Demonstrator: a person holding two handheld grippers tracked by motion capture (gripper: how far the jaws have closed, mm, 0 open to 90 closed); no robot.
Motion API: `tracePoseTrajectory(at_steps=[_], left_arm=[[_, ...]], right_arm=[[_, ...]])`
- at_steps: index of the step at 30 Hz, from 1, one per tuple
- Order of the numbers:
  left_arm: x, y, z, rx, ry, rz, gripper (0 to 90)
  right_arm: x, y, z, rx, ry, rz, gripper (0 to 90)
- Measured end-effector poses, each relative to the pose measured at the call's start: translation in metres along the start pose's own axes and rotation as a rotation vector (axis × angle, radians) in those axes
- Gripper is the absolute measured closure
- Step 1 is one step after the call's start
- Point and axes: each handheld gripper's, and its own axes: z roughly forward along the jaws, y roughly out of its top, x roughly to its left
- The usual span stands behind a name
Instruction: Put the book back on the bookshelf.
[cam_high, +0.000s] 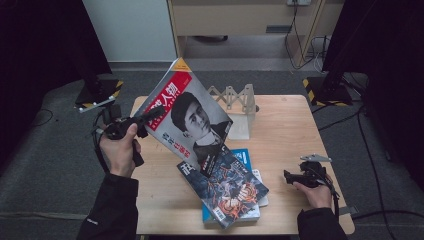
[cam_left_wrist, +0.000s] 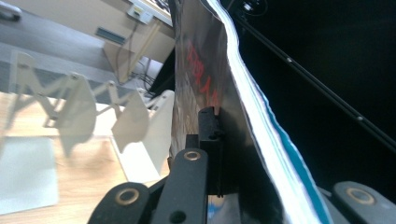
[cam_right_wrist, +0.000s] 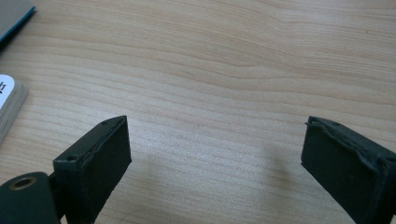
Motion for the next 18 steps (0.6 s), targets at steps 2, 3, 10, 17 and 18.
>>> tracePoseTrajectory(at_steps=[2,3,10,17,18], left_arm=[[0.004,0.006,-0.006,-0.016,0.019,0.004,85.9],[0.004,0.006,-0.006,-0.016,0.019,0.004,85.9],[0.015,0.021,-0.02,-0.057,0.07,0.0,85.9],[0.025,0.036,-0.03,-0.076,0.148,0.024,85.9],[0.027,0.037,-0.031,-0.079,0.152,0.023,85.9]], right_arm=[[0.0,0.0,0.001,0.01,0.0,-0.008,8.2],[0.0,0.0,0.001,0.01,0.0,-0.008,8.2],[0.001,-0.002,0.004,0.025,0.0,-0.009,8.2],[0.001,-0.004,0.006,0.042,0.001,-0.011,8.0],[0.001,-0.004,0.006,0.047,0.003,-0.014,8.1]])
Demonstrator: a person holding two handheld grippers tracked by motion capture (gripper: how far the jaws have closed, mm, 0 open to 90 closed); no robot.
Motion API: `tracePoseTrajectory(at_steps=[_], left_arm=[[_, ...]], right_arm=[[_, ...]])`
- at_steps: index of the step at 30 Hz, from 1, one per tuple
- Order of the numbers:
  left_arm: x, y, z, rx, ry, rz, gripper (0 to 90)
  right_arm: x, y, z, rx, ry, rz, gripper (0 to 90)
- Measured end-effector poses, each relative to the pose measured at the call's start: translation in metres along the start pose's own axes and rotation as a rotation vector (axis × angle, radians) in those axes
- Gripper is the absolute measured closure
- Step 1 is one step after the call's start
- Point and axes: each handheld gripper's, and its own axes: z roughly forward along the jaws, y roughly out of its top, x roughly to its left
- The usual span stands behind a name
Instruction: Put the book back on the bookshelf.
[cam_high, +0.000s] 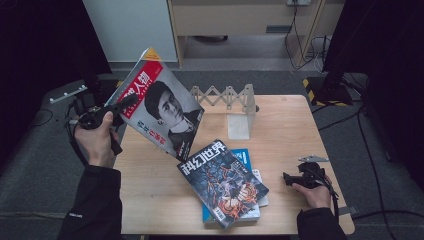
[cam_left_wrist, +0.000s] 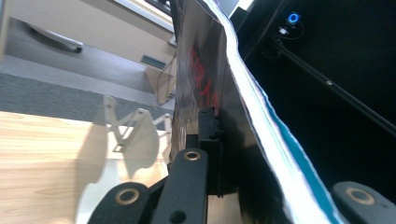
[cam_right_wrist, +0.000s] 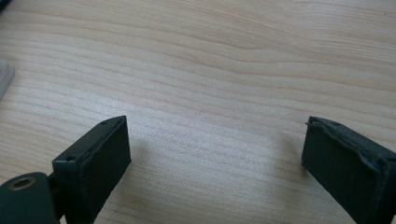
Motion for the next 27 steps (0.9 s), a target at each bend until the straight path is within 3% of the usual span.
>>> tracePoseTrajectory(at_steps=[8,12,27], left_arm=[[0.012,0.012,-0.004,-0.014,0.068,0.019,85.9],[0.013,0.017,0.002,-0.015,0.109,0.05,85.9],[0.017,0.008,0.056,0.015,0.231,0.148,86.0]], right_arm=[[0.0,-0.001,0.002,0.008,0.002,-0.012,7.6],[0.0,-0.001,0.002,0.004,0.005,-0.009,7.6],[0.0,-0.002,0.003,-0.004,0.008,-0.011,7.1]])
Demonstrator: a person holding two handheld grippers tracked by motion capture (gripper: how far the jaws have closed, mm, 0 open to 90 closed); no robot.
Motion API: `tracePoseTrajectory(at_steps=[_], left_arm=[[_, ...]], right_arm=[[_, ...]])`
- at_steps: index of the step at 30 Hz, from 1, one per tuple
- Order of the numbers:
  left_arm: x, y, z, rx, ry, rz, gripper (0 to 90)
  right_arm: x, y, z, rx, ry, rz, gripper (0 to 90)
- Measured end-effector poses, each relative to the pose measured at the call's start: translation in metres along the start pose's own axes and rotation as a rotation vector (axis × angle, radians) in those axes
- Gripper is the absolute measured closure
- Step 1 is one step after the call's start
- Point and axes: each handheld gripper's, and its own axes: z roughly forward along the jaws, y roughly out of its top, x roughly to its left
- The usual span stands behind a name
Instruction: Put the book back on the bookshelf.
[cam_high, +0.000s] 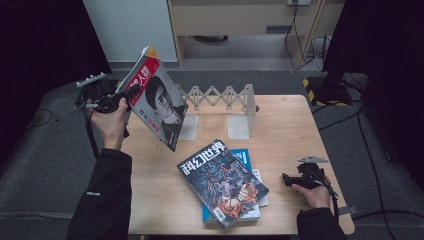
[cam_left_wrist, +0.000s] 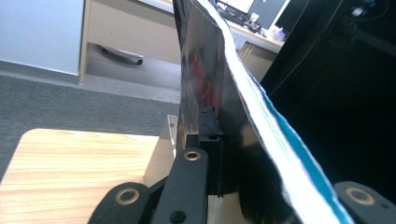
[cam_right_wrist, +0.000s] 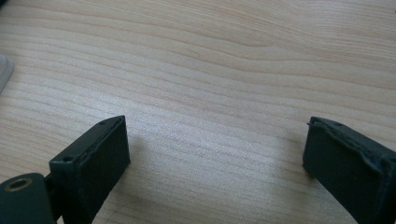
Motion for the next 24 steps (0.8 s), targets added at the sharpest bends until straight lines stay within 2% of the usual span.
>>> tracePoseTrajectory(at_steps=[15,24], left_arm=[[-0.003,-0.03,0.044,0.05,0.079,0.066,86.0],[0.0,-0.047,0.054,0.069,0.091,0.081,85.9]], right_arm=[[0.001,0.0,0.0,-0.001,0.005,-0.001,7.1],[0.001,0.0,0.0,-0.003,0.005,-0.004,7.2]])
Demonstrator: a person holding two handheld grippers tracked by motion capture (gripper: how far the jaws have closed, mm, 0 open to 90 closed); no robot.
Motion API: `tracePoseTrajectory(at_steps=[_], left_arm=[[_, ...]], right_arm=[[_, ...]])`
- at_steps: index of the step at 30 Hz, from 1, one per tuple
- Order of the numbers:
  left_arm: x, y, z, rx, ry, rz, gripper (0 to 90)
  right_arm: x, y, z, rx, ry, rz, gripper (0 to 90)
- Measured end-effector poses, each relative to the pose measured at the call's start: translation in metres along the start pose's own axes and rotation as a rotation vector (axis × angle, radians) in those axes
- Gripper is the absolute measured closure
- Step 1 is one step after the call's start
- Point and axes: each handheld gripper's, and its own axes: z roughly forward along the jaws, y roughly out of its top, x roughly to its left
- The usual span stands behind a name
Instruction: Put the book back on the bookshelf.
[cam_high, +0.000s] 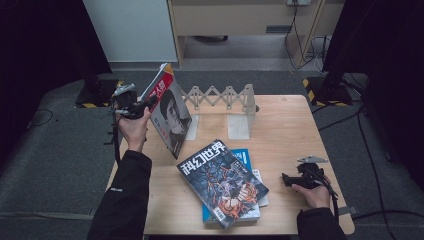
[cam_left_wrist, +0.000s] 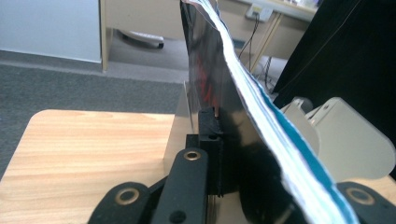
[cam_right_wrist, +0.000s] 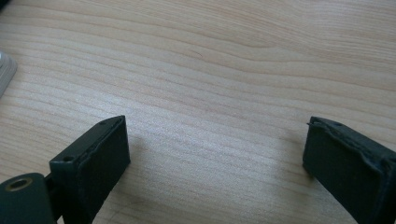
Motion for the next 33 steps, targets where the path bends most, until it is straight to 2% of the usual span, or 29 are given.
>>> tracePoseTrajectory(at_steps=[6,14,17,19,21,25,30,33], left_arm=[[0.001,-0.007,-0.005,0.005,-0.001,0.026,85.5],[-0.003,-0.018,-0.018,0.052,-0.007,0.086,84.7],[-0.003,-0.017,-0.02,0.068,-0.004,0.094,82.5],[-0.004,-0.013,-0.019,0.095,-0.023,0.1,78.5],[-0.006,-0.01,-0.017,0.1,-0.015,0.113,75.6],[-0.008,-0.002,-0.012,0.106,-0.014,0.101,72.6],[-0.007,0.008,-0.005,0.14,-0.004,0.094,71.6],[-0.006,0.011,-0.002,0.164,-0.005,0.074,77.5]], right_arm=[[0.0,0.0,0.0,0.001,0.001,0.0,7.2],[0.001,0.0,0.0,0.001,0.0,-0.001,7.1],[0.001,0.0,0.0,0.0,0.002,0.0,7.1],[0.001,0.0,-0.001,0.003,0.004,-0.001,7.1],[0.001,0.0,-0.001,0.003,0.005,-0.001,7.0],[0.002,-0.001,0.0,-0.001,0.002,0.003,6.9],[0.002,0.0,0.0,0.003,0.004,0.003,6.7],[0.002,0.0,0.0,0.004,0.005,0.001,6.6]])
